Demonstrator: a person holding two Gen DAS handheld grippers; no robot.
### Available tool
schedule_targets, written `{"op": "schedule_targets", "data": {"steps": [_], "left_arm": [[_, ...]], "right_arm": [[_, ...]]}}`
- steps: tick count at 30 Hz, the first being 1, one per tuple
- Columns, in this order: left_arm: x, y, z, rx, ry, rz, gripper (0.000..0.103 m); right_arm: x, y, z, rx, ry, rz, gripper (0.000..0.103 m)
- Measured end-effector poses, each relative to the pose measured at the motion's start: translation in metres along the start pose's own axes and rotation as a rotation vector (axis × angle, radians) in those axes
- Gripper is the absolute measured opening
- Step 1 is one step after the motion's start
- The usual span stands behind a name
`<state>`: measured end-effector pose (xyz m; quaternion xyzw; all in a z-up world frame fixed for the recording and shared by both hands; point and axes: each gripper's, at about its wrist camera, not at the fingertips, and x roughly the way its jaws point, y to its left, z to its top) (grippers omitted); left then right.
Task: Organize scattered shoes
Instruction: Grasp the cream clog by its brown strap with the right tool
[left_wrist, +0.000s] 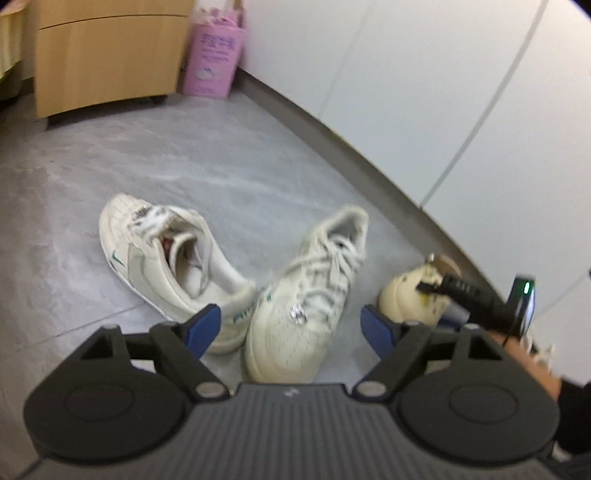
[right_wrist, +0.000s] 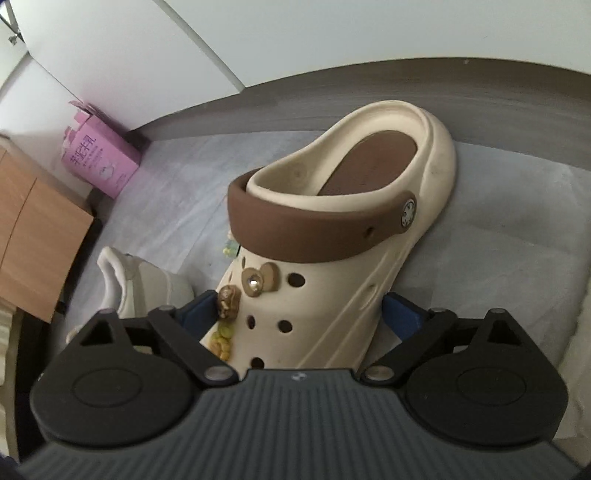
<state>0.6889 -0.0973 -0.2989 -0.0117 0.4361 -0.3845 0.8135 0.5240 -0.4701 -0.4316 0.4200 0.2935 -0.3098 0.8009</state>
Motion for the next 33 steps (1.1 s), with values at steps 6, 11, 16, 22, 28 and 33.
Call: {"op": "schedule_targets", "data": {"steps": [6, 11, 16, 22, 28, 33], "left_arm": [[0.008, -0.004, -0.003, 0.004, 0.036, 0.0, 0.085], [0.008, -0.008, -0.008, 0.051, 0.046, 0.034, 0.086], [0.002, 0.009, -0.003, 0.023, 0.037, 0.08, 0.088], [-0.021, 0.028, -0.005, -0.008, -0.009, 0.155, 0.096], [-0.04, 0.057, -0.003, -0.099, -0.039, 0.204, 0.098], [-0.054, 0.09, 0.003, -0.231, -0.098, 0.202, 0.099]], "right_arm": [[0.011, 0.019, -0.001, -0.1, 0.03, 0.066, 0.097], [0.013, 0.021, -0.001, -0.077, 0.036, 0.081, 0.095], [-0.03, 0.004, -0.022, -0.05, 0.017, 0.068, 0.098], [-0.097, 0.06, -0.043, -0.306, 0.257, 0.202, 0.098], [-0.121, 0.166, -0.093, -0.609, 0.634, 0.287, 0.093], [-0.099, 0.217, -0.145, -0.751, 0.826, 0.176, 0.072]]}}
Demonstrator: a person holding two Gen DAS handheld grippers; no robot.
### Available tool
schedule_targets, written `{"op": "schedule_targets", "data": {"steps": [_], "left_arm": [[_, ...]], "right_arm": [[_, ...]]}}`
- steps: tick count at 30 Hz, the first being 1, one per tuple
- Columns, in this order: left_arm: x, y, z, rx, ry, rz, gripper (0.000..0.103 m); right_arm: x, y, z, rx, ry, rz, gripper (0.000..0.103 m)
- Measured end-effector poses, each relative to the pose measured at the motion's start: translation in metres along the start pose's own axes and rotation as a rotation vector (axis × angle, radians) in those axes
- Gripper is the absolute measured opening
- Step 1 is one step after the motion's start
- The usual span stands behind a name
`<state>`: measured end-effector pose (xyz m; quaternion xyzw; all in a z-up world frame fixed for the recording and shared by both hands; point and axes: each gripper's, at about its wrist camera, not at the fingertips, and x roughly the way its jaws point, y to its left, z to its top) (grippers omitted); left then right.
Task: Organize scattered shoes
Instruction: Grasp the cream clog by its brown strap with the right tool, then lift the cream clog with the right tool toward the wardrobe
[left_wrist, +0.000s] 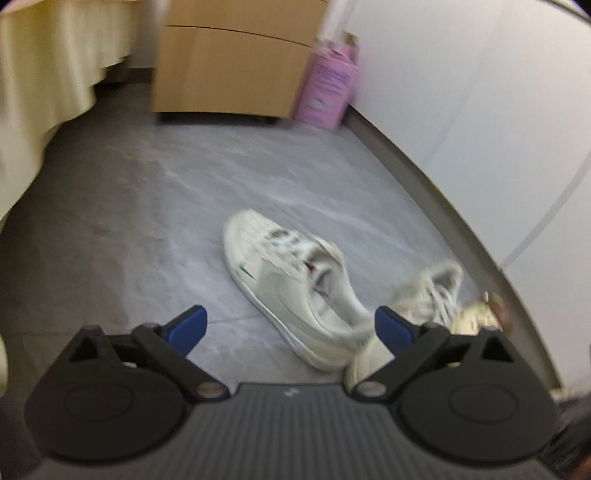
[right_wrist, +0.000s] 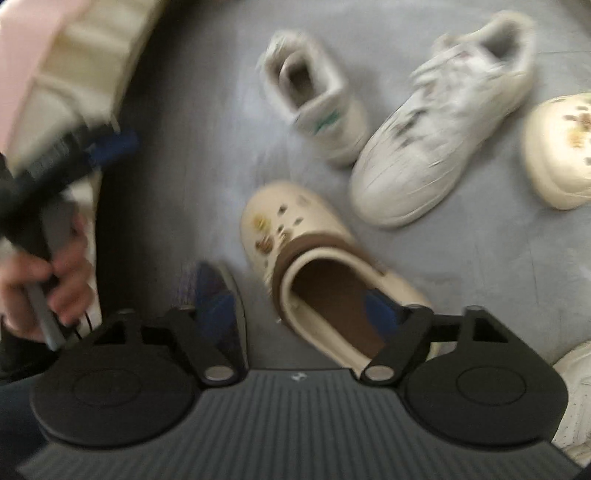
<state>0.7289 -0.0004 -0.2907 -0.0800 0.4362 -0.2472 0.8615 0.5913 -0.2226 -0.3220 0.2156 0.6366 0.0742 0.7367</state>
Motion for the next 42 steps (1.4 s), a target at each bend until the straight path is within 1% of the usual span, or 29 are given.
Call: {"op": "schedule_targets", "data": {"steps": [2, 3, 5, 6, 8, 9, 10, 11, 12, 13, 14, 15, 17, 19, 21, 23, 26, 27, 29, 30, 33, 35, 39, 42], "left_arm": [[0.003, 0.015, 0.001, -0.071, 0.024, -0.029, 0.099], [0.005, 0.021, 0.002, -0.098, 0.039, -0.03, 0.099], [0.007, 0.026, 0.002, -0.124, 0.051, -0.021, 0.099], [0.008, 0.029, 0.002, -0.136, 0.056, -0.016, 0.099], [0.011, 0.03, 0.001, -0.141, 0.067, -0.013, 0.099], [0.012, 0.027, 0.001, -0.132, 0.075, -0.018, 0.099], [0.014, 0.025, 0.001, -0.123, 0.081, -0.02, 0.099], [0.015, 0.02, 0.0, -0.105, 0.09, -0.023, 0.099], [0.017, 0.016, -0.001, -0.09, 0.096, -0.025, 0.099], [0.018, 0.014, -0.002, -0.08, 0.102, -0.026, 0.099], [0.019, 0.01, -0.003, -0.066, 0.112, -0.029, 0.099], [0.02, 0.008, -0.005, -0.06, 0.117, -0.031, 0.099], [0.021, 0.005, -0.009, -0.054, 0.126, -0.029, 0.099], [0.021, 0.005, -0.012, -0.065, 0.128, -0.024, 0.099], [0.021, 0.007, -0.013, -0.082, 0.126, -0.025, 0.099], [0.019, 0.01, -0.012, -0.098, 0.121, -0.023, 0.099], [0.019, 0.013, -0.01, -0.117, 0.117, -0.014, 0.099], [0.019, 0.013, -0.009, -0.123, 0.117, -0.013, 0.099], [0.019, 0.014, -0.009, -0.127, 0.119, -0.009, 0.099], [0.02, 0.014, -0.009, -0.126, 0.121, -0.006, 0.099], [0.021, 0.011, -0.01, -0.116, 0.124, -0.002, 0.099], [0.022, 0.01, -0.009, -0.109, 0.125, 0.0, 0.099], [0.022, 0.008, -0.01, -0.104, 0.129, -0.001, 0.099], [0.022, 0.007, -0.011, -0.103, 0.132, 0.01, 0.099]], "right_arm": [[0.025, 0.003, 0.003, 0.088, 0.054, -0.04, 0.07], [0.032, 0.003, 0.004, 0.102, 0.052, -0.034, 0.068], [0.044, 0.003, 0.005, 0.118, 0.04, -0.015, 0.069], [0.047, 0.0, 0.005, 0.134, 0.035, -0.002, 0.069], [0.064, -0.012, 0.006, 0.181, 0.038, 0.062, 0.07], [0.073, -0.017, 0.006, 0.205, 0.04, 0.095, 0.066], [0.078, -0.016, 0.009, 0.163, 0.046, 0.112, 0.061], [0.084, -0.013, 0.011, 0.11, 0.053, 0.126, 0.047], [0.084, -0.013, 0.013, 0.095, 0.055, 0.129, 0.037], [0.085, -0.012, 0.015, 0.078, 0.069, 0.148, 0.031], [0.087, -0.012, 0.018, 0.06, 0.084, 0.17, 0.029], [0.087, -0.011, 0.019, 0.045, 0.092, 0.172, 0.029], [0.082, -0.004, 0.018, -0.052, 0.127, 0.161, 0.024], [0.071, -0.001, 0.017, -0.124, 0.142, 0.154, 0.02], [0.057, -0.001, 0.018, -0.185, 0.125, 0.152, 0.02], [0.044, -0.001, 0.019, -0.233, 0.11, 0.168, 0.019], [0.023, -0.012, 0.015, -0.264, 0.1, 0.166, 0.019], [0.023, -0.008, 0.017, -0.267, 0.1, 0.164, 0.019], [0.013, -0.024, 0.016, -0.291, 0.105, 0.13, 0.019], [0.019, -0.021, 0.017, -0.292, 0.108, 0.122, 0.019], [0.02, -0.052, 0.014, -0.285, 0.14, 0.043, 0.019], [0.014, -0.067, 0.01, -0.315, 0.152, -0.007, 0.019], [0.006, -0.095, 0.011, -0.326, 0.141, -0.053, 0.022], [-0.003, -0.107, 0.012, -0.374, 0.124, -0.072, 0.022]]}}
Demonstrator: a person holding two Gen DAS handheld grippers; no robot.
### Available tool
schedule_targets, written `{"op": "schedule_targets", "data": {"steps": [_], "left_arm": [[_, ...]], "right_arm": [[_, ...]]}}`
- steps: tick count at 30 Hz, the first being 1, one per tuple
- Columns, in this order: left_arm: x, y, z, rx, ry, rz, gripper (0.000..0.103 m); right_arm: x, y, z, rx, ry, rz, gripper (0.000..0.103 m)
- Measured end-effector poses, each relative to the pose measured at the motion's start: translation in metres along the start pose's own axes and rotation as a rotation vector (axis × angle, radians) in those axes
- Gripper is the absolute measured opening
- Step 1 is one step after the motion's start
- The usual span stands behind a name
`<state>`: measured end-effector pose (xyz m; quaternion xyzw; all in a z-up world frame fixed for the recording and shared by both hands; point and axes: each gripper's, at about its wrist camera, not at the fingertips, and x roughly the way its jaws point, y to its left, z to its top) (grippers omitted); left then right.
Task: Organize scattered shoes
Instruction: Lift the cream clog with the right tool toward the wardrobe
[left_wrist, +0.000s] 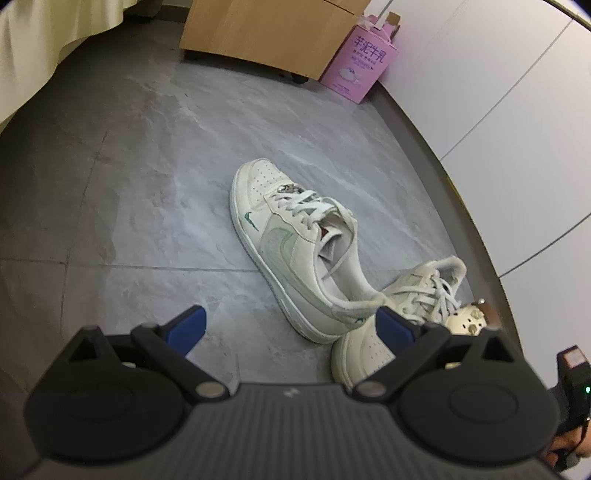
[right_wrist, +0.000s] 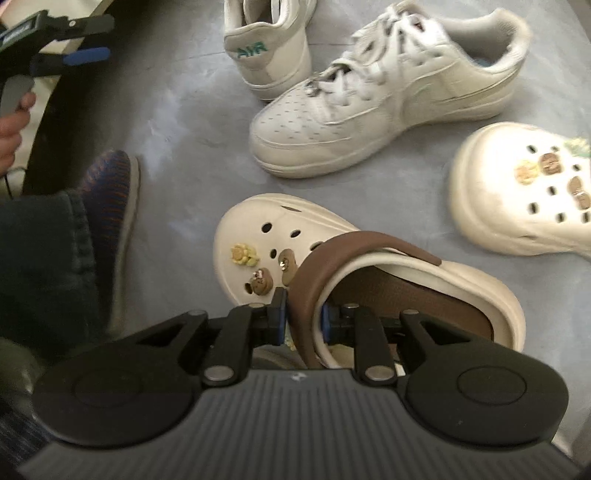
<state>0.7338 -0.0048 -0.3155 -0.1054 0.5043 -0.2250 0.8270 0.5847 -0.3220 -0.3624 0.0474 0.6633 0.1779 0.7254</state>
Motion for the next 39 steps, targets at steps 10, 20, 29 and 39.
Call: {"op": "schedule_targets", "data": {"steps": [10, 20, 29, 39], "left_arm": [[0.002, 0.004, -0.001, -0.017, 0.009, 0.013, 0.099], [0.002, 0.005, -0.002, -0.027, 0.013, 0.029, 0.099], [0.004, 0.006, -0.002, -0.031, 0.02, 0.029, 0.099], [0.004, 0.005, -0.002, -0.028, 0.018, 0.024, 0.099]], "right_arm": [[-0.029, -0.063, -0.028, 0.003, 0.01, -0.034, 0.026], [-0.04, -0.091, -0.026, -0.103, 0.093, -0.048, 0.021], [-0.051, -0.099, -0.031, 0.102, -0.005, -0.048, 0.073], [-0.023, 0.027, -0.004, -0.229, -0.176, -0.246, 0.084]]}}
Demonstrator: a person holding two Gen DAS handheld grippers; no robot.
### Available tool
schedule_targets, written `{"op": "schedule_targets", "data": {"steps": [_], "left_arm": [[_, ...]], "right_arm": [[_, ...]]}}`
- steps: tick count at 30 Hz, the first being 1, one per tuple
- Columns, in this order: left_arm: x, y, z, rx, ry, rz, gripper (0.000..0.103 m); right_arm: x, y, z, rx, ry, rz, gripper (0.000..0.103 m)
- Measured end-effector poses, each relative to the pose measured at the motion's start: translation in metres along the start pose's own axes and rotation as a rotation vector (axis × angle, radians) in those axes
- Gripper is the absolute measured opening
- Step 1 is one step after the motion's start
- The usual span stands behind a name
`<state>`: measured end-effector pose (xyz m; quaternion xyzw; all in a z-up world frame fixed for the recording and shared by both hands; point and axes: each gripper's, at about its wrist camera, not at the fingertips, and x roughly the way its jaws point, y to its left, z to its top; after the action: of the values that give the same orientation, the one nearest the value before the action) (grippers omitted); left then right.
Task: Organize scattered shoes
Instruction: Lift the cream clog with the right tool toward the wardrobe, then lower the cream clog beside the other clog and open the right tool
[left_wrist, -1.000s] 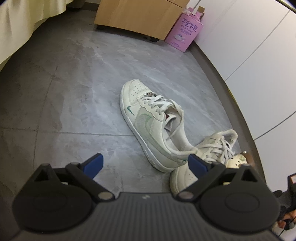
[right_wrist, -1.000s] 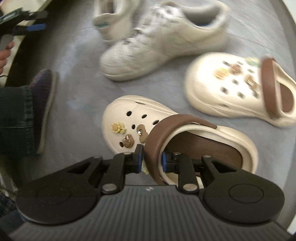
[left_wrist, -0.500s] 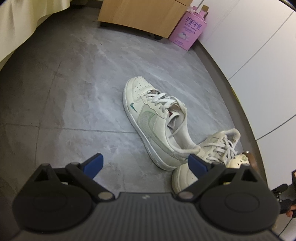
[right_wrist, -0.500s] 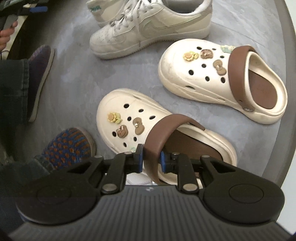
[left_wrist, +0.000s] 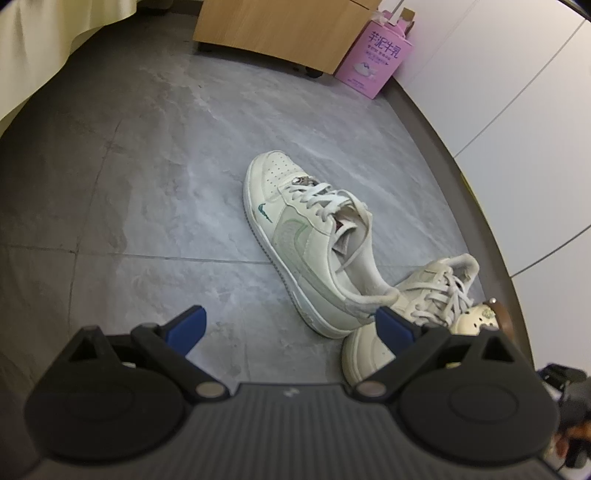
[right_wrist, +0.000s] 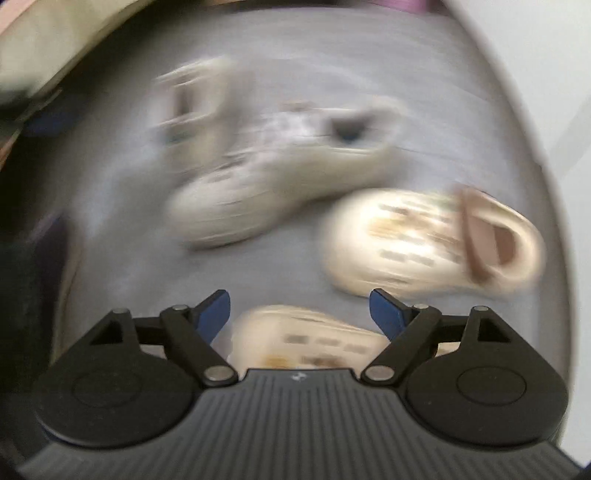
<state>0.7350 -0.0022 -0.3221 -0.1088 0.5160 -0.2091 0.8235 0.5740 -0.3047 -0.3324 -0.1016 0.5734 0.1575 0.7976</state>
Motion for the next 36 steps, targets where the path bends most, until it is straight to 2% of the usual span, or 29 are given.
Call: {"op": "schedule_targets", "data": {"steps": [1, 4, 6, 7, 9, 11, 18, 31, 33, 34, 36], "left_arm": [[0.0, 0.0, 0.0, 0.0, 0.0, 0.0, 0.099], [0.001, 0.0, 0.0, 0.0, -0.003, -0.003, 0.099], [0.001, 0.001, 0.0, -0.002, -0.005, -0.005, 0.099], [0.001, 0.001, 0.001, -0.002, -0.004, -0.005, 0.099], [-0.001, 0.001, 0.0, 0.003, -0.003, -0.006, 0.099], [-0.002, 0.001, 0.0, 0.003, -0.002, -0.006, 0.099], [-0.006, 0.005, 0.001, -0.021, -0.01, 0.001, 0.099], [-0.011, 0.003, -0.001, -0.029, -0.014, 0.01, 0.099], [-0.009, 0.004, -0.001, -0.028, -0.008, 0.007, 0.099], [-0.01, 0.003, -0.002, -0.025, -0.006, 0.006, 0.099], [-0.009, 0.003, -0.001, -0.019, -0.004, 0.006, 0.099]], "right_arm": [[0.01, 0.018, 0.004, -0.111, 0.033, 0.003, 0.084], [0.035, 0.05, 0.01, -0.314, 0.099, 0.024, 0.078], [0.051, 0.062, 0.013, -0.4, 0.149, 0.014, 0.063], [0.06, 0.063, 0.014, -0.432, 0.183, 0.006, 0.059], [0.07, 0.063, 0.016, -0.473, 0.218, 0.019, 0.043], [0.077, 0.063, 0.016, -0.503, 0.246, 0.035, 0.039], [0.082, 0.067, 0.008, -0.572, 0.321, 0.021, 0.035], [0.074, 0.066, -0.006, -0.62, 0.298, -0.006, 0.035], [0.075, 0.068, -0.003, -0.605, 0.29, 0.012, 0.033], [0.077, 0.074, -0.006, -0.623, 0.298, 0.048, 0.033], [0.081, 0.086, -0.012, -0.695, 0.321, 0.055, 0.032]]}}
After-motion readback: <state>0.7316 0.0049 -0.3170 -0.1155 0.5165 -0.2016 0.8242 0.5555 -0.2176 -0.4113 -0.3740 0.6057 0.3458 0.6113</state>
